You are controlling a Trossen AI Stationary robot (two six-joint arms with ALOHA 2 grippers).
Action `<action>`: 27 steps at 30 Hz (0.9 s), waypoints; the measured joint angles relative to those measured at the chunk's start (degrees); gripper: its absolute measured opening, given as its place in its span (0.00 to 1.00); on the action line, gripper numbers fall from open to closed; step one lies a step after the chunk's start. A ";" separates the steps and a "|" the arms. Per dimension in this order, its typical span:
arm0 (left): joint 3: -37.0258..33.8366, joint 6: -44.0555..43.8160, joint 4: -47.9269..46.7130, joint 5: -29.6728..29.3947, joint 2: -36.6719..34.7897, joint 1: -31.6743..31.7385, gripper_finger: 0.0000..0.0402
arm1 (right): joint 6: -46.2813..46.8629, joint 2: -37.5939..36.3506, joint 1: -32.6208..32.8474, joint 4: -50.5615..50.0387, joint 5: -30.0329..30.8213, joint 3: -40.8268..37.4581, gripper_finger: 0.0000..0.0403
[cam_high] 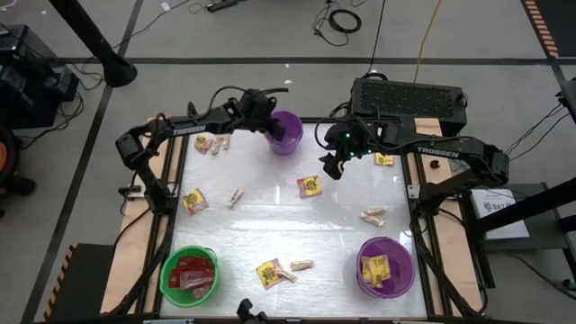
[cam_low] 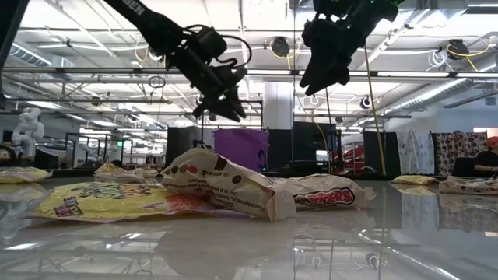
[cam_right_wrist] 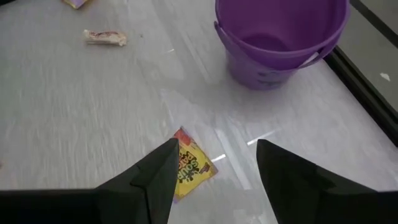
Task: Sort candy by brand, put in halloween buckets
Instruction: Put the yellow candy into the bottom purple bucket
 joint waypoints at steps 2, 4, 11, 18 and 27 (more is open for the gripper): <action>1.18 0.16 -0.26 -0.13 0.01 0.00 0.27 | 0.00 0.00 0.00 -0.06 -0.04 0.00 0.52; 2.54 0.61 -0.84 -0.13 0.01 -0.02 0.27 | 0.00 0.00 0.01 -0.33 -0.11 0.00 0.52; 3.35 4.47 -10.36 15.49 -2.37 -1.79 0.27 | 1.34 0.10 1.55 -1.72 -0.67 -1.45 0.52; 3.36 17.67 -33.36 23.71 -8.32 -8.67 0.27 | 1.51 0.66 3.48 2.10 -1.92 -5.63 0.52; 1.68 30.46 -34.95 6.03 -9.50 -18.31 0.27 | 0.26 0.63 6.12 6.58 -1.90 -6.56 0.52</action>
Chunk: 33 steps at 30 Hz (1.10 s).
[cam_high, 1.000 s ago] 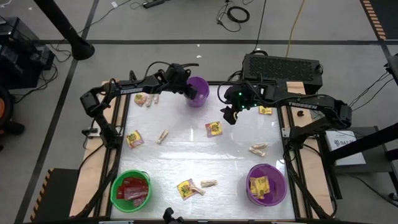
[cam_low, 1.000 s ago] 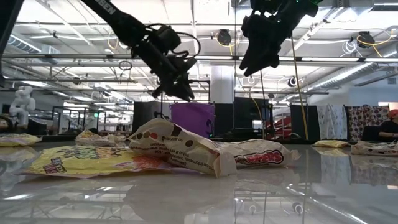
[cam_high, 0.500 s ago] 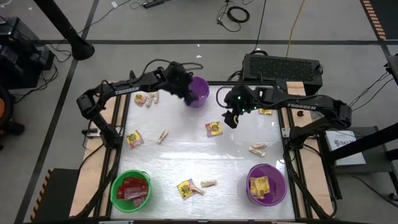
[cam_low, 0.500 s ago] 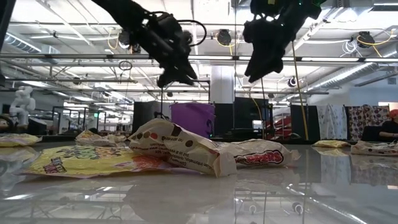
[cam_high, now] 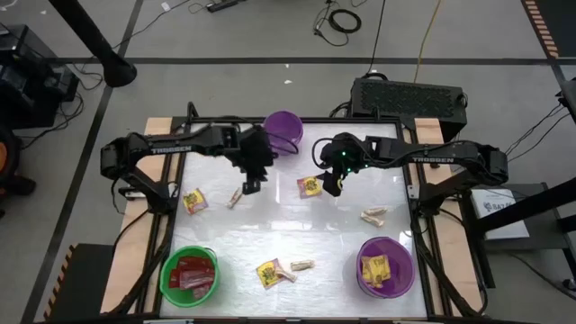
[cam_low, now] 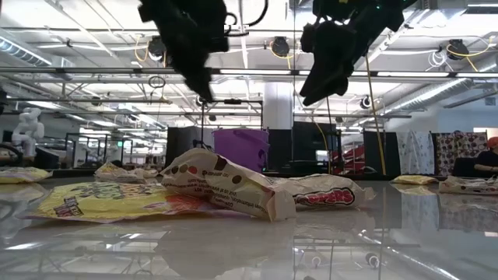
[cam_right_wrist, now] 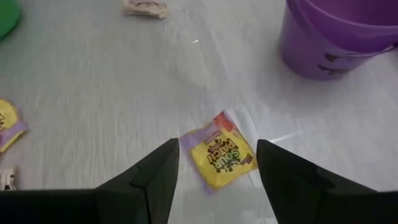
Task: Sort candy by brand, put in halloween buckets
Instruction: Put the yellow candy into the bottom purple bucket
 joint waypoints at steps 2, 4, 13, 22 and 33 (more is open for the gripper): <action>-2.39 2.81 7.67 -0.40 1.11 -1.14 0.27 | 0.46 0.00 -0.02 -0.05 0.00 0.00 0.52; -4.53 4.87 15.07 -0.91 3.06 -1.86 0.27 | 2.06 0.00 -0.02 -0.48 0.00 0.00 0.52; -5.67 5.49 42.53 -5.49 16.96 -2.70 0.27 | 7.13 0.00 2.00 -10.13 0.00 0.00 0.52; -5.63 5.54 47.79 -7.07 26.95 -2.70 0.27 | 7.93 0.00 4.92 -12.00 0.00 0.00 0.52; -5.41 5.31 47.18 -7.23 28.63 -2.98 0.19 | 7.09 -0.02 5.25 -11.79 0.38 0.00 0.52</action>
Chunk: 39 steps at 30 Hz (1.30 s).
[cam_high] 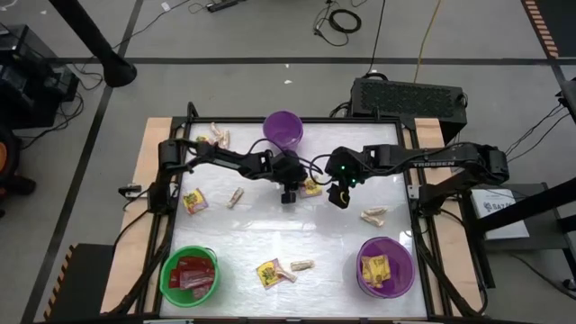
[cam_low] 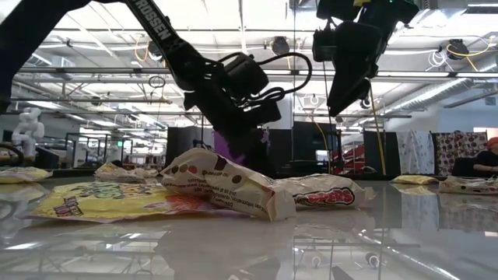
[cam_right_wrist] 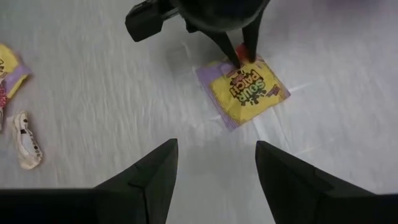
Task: Sort candy by brand, put in halloween buckets
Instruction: Put the yellow candy into the bottom purple bucket
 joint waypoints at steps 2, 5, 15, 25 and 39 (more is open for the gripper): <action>0.00 0.00 -1.08 -0.07 -0.18 -0.09 0.10 | -0.03 0.00 0.00 0.06 0.00 0.00 0.52; -0.12 -0.21 -2.69 -0.10 -1.18 -0.28 0.02 | -0.03 0.00 0.00 0.14 0.00 0.00 0.52; 1.88 0.07 -4.98 -0.26 -10.45 -1.82 0.01 | 0.52 0.00 -0.02 0.86 0.01 0.00 0.52; 1.88 0.05 -5.32 -0.46 -12.83 -1.81 0.01 | 0.80 -0.02 -0.02 6.16 0.09 0.00 0.52; 2.12 -3.91 -32.78 -8.21 -22.97 -2.62 0.17 | -6.74 14.29 -1.83 18.85 0.41 0.02 0.52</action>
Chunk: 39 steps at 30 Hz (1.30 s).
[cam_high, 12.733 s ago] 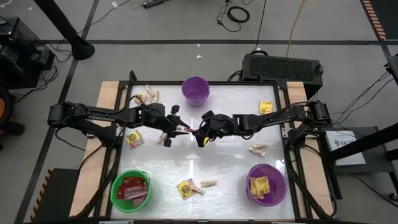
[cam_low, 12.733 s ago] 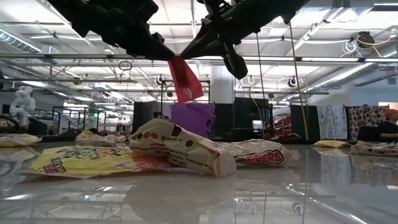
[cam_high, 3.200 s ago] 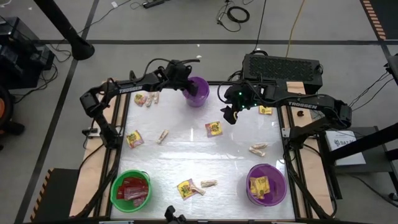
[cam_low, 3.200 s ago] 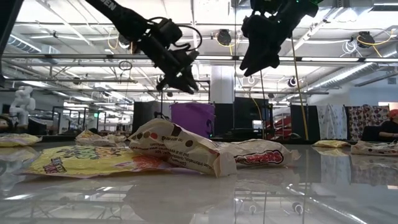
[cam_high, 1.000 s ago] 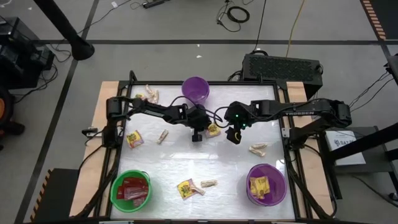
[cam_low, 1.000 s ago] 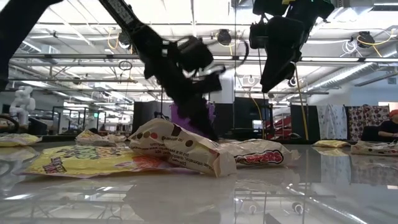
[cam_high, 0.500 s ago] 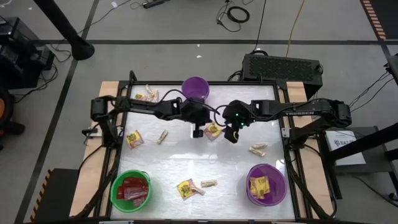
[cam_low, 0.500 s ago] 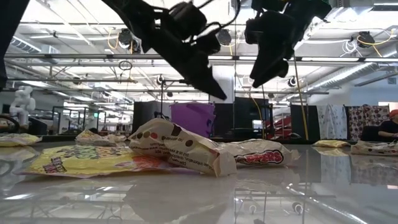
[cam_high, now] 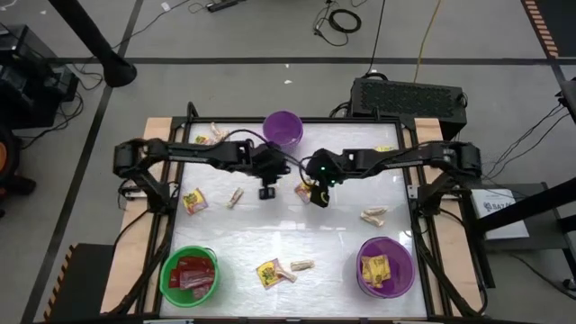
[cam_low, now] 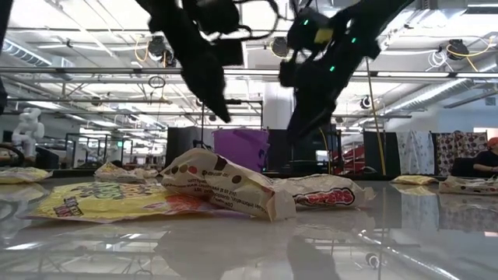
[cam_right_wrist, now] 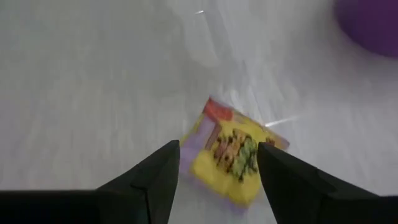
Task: Sort candy by brand, put in halloween buckets
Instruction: Put the yellow candy into the bottom purple bucket
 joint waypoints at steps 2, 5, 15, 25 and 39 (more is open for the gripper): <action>-0.04 -1.49 -4.04 1.11 -1.92 0.00 0.17 | -0.57 2.54 -0.34 1.78 0.12 0.02 0.52; -2.98 -3.36 -8.19 1.79 -5.51 0.06 0.17 | -1.09 6.55 -0.58 2.05 0.95 0.02 0.52; -20.77 -14.16 6.81 -0.28 -21.07 0.13 0.17 | 2.43 13.49 -0.34 1.66 4.14 0.33 0.46; -21.35 -13.85 13.19 -0.64 -22.29 0.15 0.17 | 4.25 9.12 -0.49 -2.17 3.25 0.26 0.03; -21.25 -3.56 27.46 -1.32 -20.70 3.45 0.18 | 19.39 -8.04 4.95 -19.95 -12.81 7.85 0.00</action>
